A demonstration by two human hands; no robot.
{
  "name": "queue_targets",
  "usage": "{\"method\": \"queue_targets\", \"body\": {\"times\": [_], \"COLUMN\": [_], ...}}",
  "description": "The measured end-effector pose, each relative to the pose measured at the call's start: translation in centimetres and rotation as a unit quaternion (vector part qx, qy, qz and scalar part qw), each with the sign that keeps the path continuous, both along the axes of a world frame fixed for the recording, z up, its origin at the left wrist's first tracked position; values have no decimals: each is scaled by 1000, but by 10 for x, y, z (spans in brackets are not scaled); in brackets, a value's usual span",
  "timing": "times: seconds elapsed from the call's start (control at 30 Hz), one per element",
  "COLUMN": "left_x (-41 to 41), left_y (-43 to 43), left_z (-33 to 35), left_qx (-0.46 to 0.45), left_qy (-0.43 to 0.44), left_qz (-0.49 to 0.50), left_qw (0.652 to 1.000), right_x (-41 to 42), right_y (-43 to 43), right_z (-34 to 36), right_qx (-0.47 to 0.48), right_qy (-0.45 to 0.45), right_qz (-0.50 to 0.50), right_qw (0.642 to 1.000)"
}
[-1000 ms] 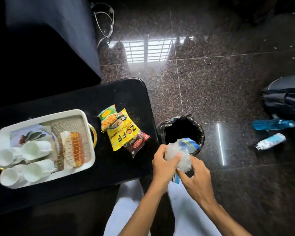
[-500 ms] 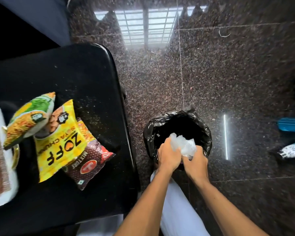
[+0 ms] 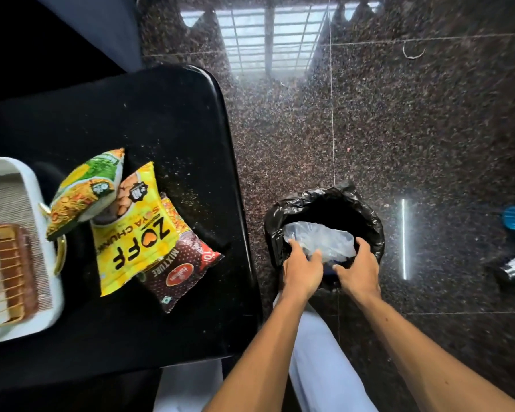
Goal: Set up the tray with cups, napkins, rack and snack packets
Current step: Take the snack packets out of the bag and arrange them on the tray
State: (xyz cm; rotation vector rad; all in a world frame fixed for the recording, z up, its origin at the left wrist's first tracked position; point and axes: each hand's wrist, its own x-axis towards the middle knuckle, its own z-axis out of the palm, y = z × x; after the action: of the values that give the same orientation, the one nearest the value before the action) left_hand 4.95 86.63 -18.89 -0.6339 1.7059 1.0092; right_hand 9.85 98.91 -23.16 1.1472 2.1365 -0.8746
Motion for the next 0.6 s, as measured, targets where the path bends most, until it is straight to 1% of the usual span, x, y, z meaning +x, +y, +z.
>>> {"method": "queue_targets", "body": {"times": [0.1,0.2,0.27,0.33,0.4,0.43,0.5,0.53,0.6], "left_x": [9,17,26,34,41,45,52,55,61], "left_y": [-11,-27,-42,-60,-78,-86,-100,-105,-110], "left_z": [24,58,81,102,119,124,131,132,129], "left_qx": [25,85,122,140,153,158,168,176,185], "left_qy": [23,25,12,4,-5,-11,-21,-24,-28], "left_qz": [8,39,50,58,68,73,83,93,114], "left_qw": [999,995,991,988,986,985,982,980,976], "right_x": [2,4,5,6,5,4,6,7,9], "right_y": [-2,-5,-10,-15,-21,-23,-27,-30,-33], "right_z": [15,32,42,49,49,45,29,18,-4], "right_qx": [10,4,17,48,87,101,112,112,111], "right_qy": [-4,5,34,85,121,116,62,30,-24], "right_qz": [16,74,116,137,194,243,328,355,378], "right_qw": [1000,997,992,986,970,958,936,928,919]}}
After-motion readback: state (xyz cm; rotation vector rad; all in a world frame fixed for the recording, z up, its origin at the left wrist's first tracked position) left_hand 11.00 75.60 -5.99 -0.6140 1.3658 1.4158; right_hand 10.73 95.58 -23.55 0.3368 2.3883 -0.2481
